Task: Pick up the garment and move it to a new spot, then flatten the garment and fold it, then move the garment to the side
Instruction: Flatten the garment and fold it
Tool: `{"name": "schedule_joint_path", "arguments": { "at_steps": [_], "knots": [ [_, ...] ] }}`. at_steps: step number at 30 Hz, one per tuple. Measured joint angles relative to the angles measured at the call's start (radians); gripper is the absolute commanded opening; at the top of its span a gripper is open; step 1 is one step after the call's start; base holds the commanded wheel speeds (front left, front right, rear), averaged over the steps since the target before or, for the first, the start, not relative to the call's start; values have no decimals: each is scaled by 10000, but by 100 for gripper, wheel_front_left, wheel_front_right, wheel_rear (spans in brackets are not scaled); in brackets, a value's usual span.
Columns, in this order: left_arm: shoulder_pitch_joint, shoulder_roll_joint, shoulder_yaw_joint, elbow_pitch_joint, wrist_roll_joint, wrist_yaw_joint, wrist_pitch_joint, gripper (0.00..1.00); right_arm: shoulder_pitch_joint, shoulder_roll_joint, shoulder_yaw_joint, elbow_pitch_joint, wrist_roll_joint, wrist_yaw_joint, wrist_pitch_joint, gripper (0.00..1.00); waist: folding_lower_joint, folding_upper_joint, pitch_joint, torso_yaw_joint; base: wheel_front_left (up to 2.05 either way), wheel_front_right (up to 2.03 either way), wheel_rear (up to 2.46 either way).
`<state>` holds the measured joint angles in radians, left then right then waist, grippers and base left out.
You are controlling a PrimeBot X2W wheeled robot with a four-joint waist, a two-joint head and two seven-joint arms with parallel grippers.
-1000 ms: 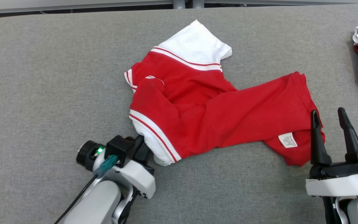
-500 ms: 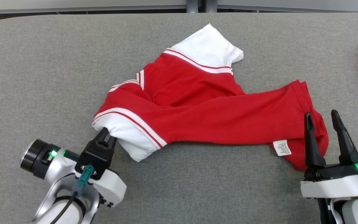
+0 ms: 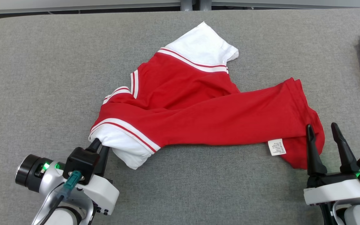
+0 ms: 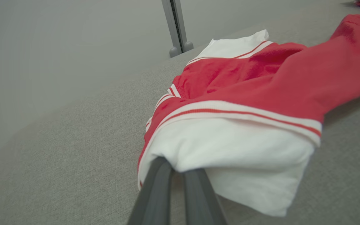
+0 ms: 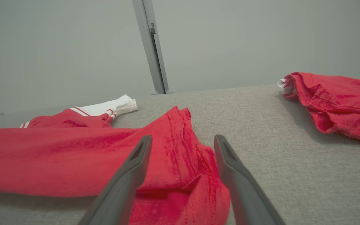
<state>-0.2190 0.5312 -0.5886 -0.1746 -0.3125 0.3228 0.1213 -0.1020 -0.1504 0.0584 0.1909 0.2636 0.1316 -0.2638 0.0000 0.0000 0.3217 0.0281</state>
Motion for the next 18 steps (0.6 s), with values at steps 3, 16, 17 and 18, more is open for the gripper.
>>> {"name": "schedule_joint_path", "arguments": {
  "at_steps": [3, 16, 17, 18],
  "knots": [
    [32, -52, 73, 188, -119, 40, -159, 0, -112, -144, 107, 253, 357, 0, 2, 100, 0, 0, 7, 42, 0, 0, 0],
    [-109, -309, 73, 926, -339, -150, -748, 0, -273, -961, 1452, 932, 840, 0, 2, 89, 0, 0, 5, 333, 0, 0, 0],
    [-111, -316, 50, 957, -347, -155, -780, 0, -280, -986, 1522, 940, 754, 0, 2, 90, 0, 0, -13, 329, 0, 0, 0],
    [-123, -318, 38, 988, -347, -186, -792, 0, -316, -1018, 1570, 966, 686, 0, 0, 91, 0, 0, -31, 323, 0, 0, 0]
  ]
}}
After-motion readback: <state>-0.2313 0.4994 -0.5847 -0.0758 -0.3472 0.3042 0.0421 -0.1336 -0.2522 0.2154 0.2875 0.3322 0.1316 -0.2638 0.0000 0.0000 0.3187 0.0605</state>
